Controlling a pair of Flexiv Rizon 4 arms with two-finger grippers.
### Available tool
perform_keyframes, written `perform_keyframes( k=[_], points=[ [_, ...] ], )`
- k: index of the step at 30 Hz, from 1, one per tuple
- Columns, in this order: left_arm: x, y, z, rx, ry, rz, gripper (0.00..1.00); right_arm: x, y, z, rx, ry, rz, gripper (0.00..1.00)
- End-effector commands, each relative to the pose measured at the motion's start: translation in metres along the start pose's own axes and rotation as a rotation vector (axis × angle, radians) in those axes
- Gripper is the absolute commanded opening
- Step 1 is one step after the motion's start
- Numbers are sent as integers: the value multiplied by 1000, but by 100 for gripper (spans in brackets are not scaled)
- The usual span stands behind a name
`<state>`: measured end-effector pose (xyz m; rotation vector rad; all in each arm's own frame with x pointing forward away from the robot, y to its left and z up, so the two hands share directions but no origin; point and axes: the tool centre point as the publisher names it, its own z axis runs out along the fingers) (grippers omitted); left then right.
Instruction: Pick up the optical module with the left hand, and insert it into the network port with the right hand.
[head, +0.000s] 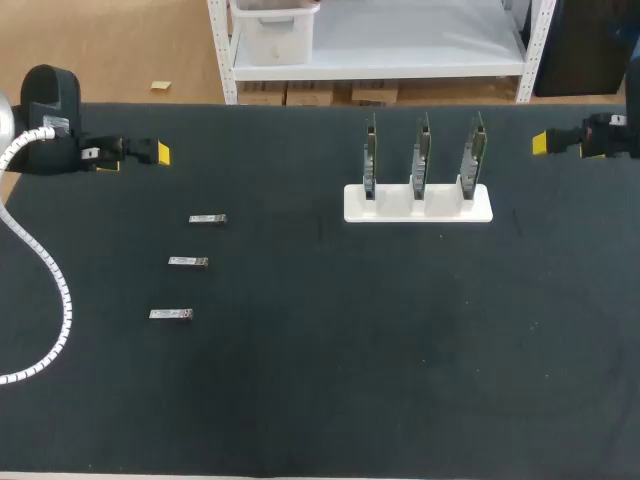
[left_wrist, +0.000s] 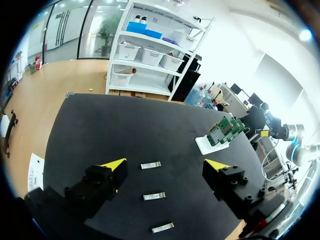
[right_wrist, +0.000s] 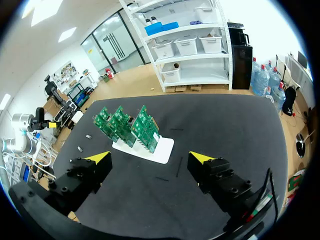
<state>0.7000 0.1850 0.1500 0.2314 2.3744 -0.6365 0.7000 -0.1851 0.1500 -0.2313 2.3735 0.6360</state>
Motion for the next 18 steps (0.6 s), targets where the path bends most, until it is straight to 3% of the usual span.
perform_keyframes(
  k=[1,7,10,14,18],
  points=[
    [0,0,0,0,0,0,100,0,0,0,0,0,0,100],
    [0,0,-1,9,4,4,100,0,0,0,0,0,0,100],
    [-1,0,-1,-17,7,53,100,0,0,0,0,0,0,100],
    [-6,3,0,-19,36,176,100,0,0,0,0,0,0,100],
    [-12,7,2,30,122,329,100,0,0,0,0,0,0,100]
  ],
)
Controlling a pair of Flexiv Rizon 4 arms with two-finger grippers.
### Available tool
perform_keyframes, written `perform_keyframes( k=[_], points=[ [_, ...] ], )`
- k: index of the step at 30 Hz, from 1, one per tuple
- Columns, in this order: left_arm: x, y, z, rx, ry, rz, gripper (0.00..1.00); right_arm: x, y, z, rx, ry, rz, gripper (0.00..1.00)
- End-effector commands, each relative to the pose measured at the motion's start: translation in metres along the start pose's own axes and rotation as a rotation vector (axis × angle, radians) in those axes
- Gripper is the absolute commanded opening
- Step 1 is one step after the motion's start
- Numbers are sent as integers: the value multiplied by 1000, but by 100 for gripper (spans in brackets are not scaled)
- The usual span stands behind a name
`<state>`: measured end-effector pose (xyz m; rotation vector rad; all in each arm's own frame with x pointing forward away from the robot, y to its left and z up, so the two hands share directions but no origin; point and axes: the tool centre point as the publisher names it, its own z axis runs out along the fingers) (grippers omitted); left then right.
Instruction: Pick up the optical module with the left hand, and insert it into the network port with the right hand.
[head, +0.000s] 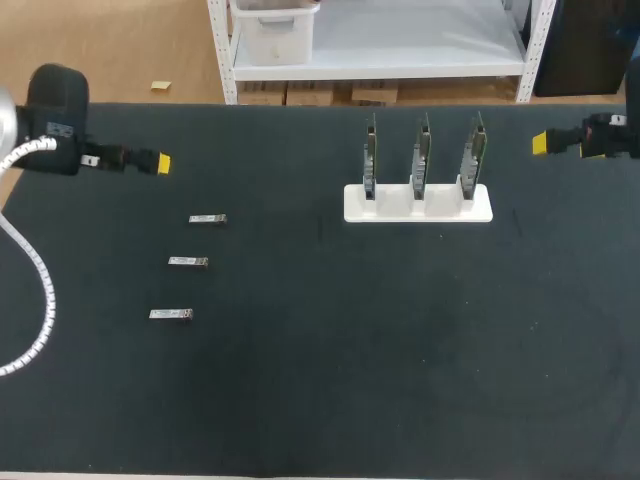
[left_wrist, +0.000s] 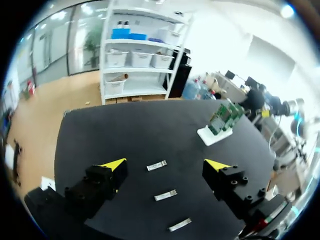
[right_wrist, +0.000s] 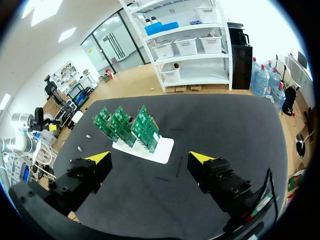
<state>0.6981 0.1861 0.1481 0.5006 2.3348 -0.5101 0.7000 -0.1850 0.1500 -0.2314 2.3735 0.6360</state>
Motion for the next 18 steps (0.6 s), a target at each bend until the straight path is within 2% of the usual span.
perform_keyframes(
  k=[1,4,7,13,18],
  points=[
    [-13,11,3,77,118,146,100,0,0,0,0,0,0,100],
    [-14,14,4,137,188,298,100,0,0,0,0,0,0,100],
    [-18,21,5,182,239,366,100,0,0,0,0,0,0,100],
    [-23,33,11,152,307,560,100,0,0,0,0,0,0,100],
    [-20,29,22,145,400,678,100,0,0,0,0,0,0,100]
  ],
)
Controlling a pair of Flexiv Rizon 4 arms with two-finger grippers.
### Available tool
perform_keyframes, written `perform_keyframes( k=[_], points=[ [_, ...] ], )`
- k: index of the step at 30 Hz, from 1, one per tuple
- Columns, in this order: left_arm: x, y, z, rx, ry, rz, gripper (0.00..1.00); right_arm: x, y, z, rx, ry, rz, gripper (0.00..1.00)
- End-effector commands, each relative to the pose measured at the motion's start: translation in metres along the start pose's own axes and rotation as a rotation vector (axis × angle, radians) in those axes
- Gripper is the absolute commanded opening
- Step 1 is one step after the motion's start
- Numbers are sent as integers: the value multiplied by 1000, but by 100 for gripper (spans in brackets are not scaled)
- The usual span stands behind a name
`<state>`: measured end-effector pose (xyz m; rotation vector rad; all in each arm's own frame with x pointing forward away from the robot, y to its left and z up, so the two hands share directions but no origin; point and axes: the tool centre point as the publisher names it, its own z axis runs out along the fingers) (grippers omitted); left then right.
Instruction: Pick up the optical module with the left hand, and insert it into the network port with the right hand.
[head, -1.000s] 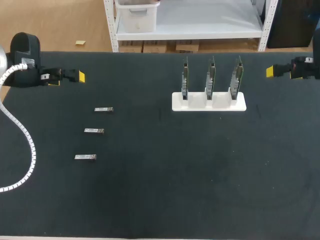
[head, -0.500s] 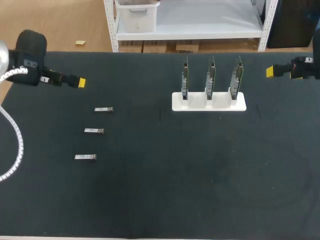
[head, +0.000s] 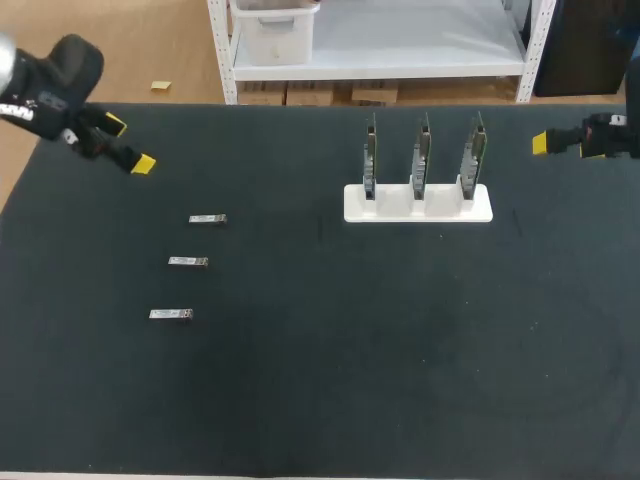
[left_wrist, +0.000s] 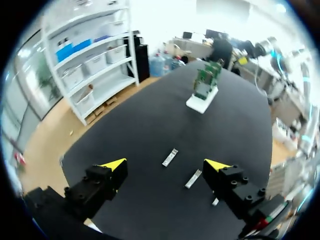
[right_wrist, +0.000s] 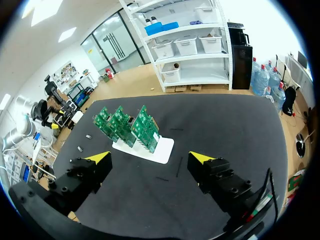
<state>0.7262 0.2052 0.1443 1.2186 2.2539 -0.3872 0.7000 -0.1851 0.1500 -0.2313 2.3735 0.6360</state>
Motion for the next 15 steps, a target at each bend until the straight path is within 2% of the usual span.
perform_keyframes(
  k=[1,4,7,15],
  points=[
    [-9,4,14,40,208,180,100,0,0,0,0,0,0,100],
    [-10,-1,23,59,235,214,100,0,0,0,0,0,0,100],
    [-9,-6,34,31,269,287,100,0,0,0,0,0,0,100],
    [6,-13,65,-14,362,346,100,0,0,0,0,0,0,100]
  ],
)
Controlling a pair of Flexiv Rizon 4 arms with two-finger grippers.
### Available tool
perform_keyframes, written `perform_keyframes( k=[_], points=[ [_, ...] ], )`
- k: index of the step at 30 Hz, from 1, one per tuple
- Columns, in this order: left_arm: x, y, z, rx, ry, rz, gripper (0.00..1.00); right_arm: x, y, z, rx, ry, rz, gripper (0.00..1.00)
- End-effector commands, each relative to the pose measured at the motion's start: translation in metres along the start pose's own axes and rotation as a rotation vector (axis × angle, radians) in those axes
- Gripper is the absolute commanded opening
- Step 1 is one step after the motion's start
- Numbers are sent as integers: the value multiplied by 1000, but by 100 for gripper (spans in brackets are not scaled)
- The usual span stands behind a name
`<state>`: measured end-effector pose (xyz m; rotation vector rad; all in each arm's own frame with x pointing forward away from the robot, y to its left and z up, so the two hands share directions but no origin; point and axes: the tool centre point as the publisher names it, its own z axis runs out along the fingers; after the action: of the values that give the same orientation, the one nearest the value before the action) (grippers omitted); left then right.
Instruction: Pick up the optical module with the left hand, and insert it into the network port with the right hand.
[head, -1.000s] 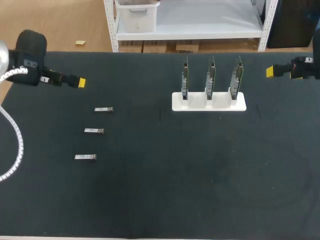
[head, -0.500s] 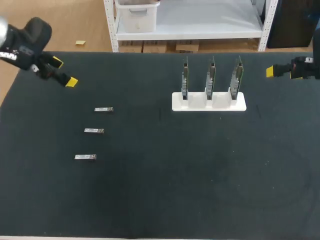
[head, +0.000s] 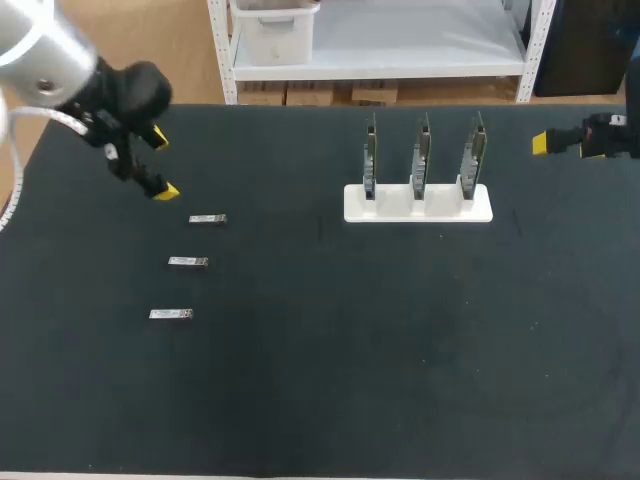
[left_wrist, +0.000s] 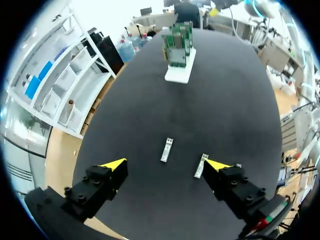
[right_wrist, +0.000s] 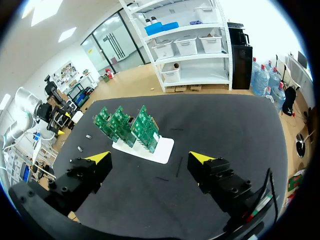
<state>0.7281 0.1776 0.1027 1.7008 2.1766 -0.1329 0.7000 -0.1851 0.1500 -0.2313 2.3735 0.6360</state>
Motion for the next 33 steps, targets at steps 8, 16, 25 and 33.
perform_keyframes(
  k=[8,16,25,33],
  points=[
    [10,-8,42,15,198,23,100,0,0,0,0,0,0,100],
    [13,-17,60,16,240,77,100,0,0,0,0,0,0,100],
    [19,-26,80,2,251,118,100,0,0,0,0,0,0,100],
    [19,-24,91,43,268,143,100,0,0,0,0,0,0,100]
  ],
)
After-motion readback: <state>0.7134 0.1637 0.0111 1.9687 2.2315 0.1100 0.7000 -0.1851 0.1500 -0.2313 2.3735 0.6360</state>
